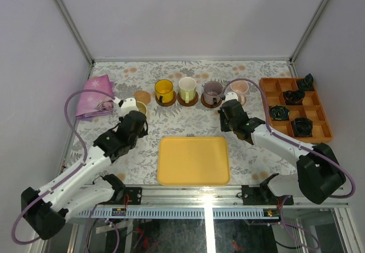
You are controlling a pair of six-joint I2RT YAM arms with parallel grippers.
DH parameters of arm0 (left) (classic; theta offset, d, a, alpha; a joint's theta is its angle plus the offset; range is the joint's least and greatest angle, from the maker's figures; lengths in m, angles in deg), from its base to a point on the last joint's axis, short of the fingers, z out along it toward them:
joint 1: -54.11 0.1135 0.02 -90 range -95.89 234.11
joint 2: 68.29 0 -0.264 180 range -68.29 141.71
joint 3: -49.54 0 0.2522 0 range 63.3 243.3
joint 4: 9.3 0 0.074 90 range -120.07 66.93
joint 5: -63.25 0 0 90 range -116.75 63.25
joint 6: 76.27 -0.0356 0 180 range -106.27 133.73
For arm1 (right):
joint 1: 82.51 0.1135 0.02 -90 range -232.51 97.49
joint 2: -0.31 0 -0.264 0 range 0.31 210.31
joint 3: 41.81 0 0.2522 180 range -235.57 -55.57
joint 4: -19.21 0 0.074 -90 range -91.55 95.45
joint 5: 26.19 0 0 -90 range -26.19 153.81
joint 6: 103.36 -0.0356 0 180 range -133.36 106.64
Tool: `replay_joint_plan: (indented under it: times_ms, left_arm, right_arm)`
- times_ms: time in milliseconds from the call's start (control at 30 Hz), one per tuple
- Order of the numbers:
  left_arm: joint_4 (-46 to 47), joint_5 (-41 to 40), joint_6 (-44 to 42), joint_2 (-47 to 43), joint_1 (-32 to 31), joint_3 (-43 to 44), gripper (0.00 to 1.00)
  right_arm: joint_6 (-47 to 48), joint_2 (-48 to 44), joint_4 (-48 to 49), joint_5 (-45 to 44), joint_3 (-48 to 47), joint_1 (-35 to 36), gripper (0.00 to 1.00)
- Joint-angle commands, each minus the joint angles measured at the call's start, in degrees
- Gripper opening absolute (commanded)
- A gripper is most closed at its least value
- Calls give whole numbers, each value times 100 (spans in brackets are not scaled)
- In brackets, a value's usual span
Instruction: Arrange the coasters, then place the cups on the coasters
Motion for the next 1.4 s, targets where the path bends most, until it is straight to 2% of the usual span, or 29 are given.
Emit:
replay_joint_plan:
  times_ms: [0, 200, 367, 800, 1033, 1367]
  left_arm:
    - [1760, 1177, -1022, 445, 1032, -14, 0]
    - [2298, 2370, -1467, 1581, 2386, 431, 0]
    - [2453, 2982, -1719, 2517, 3020, 1050, 0]
    - [2910, 3036, -2209, 4086, 3251, 2120, 0]
    - [2955, 2875, -2350, 4558, 3253, 2491, 0]
    - [3038, 2785, -2357, 4831, 3324, 2502, 0]
  right_arm:
    - [-6, -39, 263, 138, -26, -17, 8]
    - [13, -168, 248, 115, 22, -18, 8]
    - [64, -244, 227, -23, 16, -14, 8]
    - [117, -352, 202, -163, -66, -18, 9]
    - [142, -343, 174, -234, -58, -18, 9]
    - [156, -361, 135, -305, -68, -18, 10]
